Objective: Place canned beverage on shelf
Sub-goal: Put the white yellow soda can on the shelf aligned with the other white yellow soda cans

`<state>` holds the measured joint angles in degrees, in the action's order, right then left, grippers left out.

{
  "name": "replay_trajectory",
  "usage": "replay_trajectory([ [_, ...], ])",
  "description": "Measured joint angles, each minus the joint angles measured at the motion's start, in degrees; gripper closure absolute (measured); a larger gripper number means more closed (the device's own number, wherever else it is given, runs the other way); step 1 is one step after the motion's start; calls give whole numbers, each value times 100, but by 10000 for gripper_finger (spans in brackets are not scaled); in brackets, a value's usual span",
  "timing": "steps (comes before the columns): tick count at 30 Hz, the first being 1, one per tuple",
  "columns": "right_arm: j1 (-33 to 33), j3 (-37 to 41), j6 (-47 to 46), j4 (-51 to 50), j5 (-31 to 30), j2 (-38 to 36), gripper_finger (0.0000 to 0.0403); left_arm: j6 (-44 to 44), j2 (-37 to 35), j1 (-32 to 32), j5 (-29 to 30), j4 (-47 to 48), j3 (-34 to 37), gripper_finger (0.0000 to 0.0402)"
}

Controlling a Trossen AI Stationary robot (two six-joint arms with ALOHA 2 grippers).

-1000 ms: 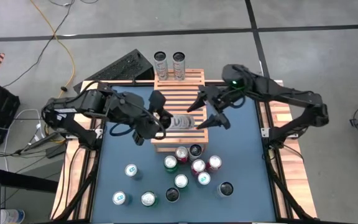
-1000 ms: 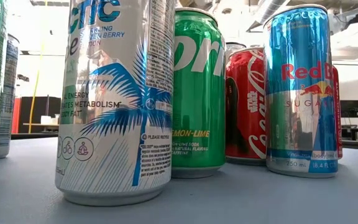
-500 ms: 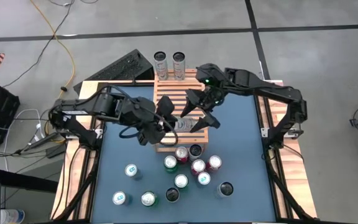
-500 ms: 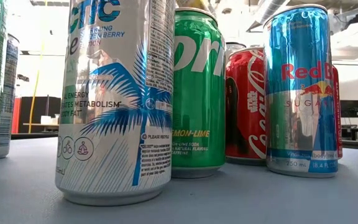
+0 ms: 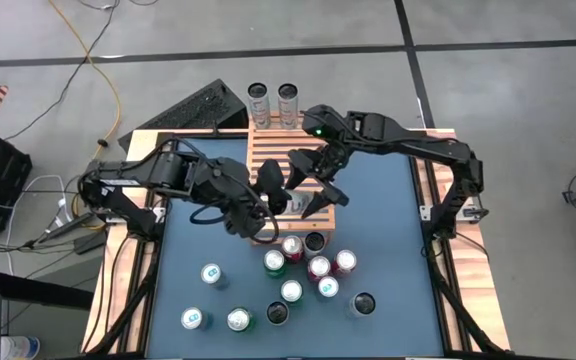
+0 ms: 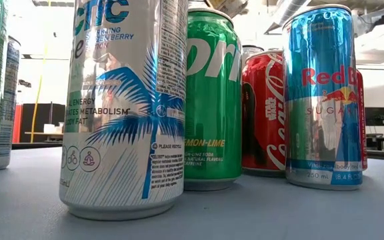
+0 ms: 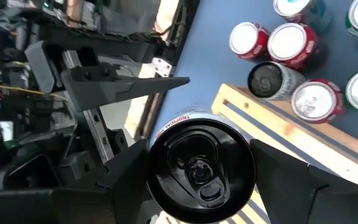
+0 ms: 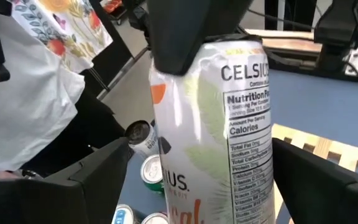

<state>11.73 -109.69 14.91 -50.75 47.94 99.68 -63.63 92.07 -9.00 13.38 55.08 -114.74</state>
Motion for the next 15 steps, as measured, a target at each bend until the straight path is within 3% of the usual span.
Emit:
replay_trajectory([
  [9, 0, -2, 64, 5, 13, -9, 138, -34, -11, 3, -113, -189, 0, 165],
  [15, -25, 106, 155, 34, 13, -13, 180, -34, -11, 5, -167, -203, 6, 165],
])
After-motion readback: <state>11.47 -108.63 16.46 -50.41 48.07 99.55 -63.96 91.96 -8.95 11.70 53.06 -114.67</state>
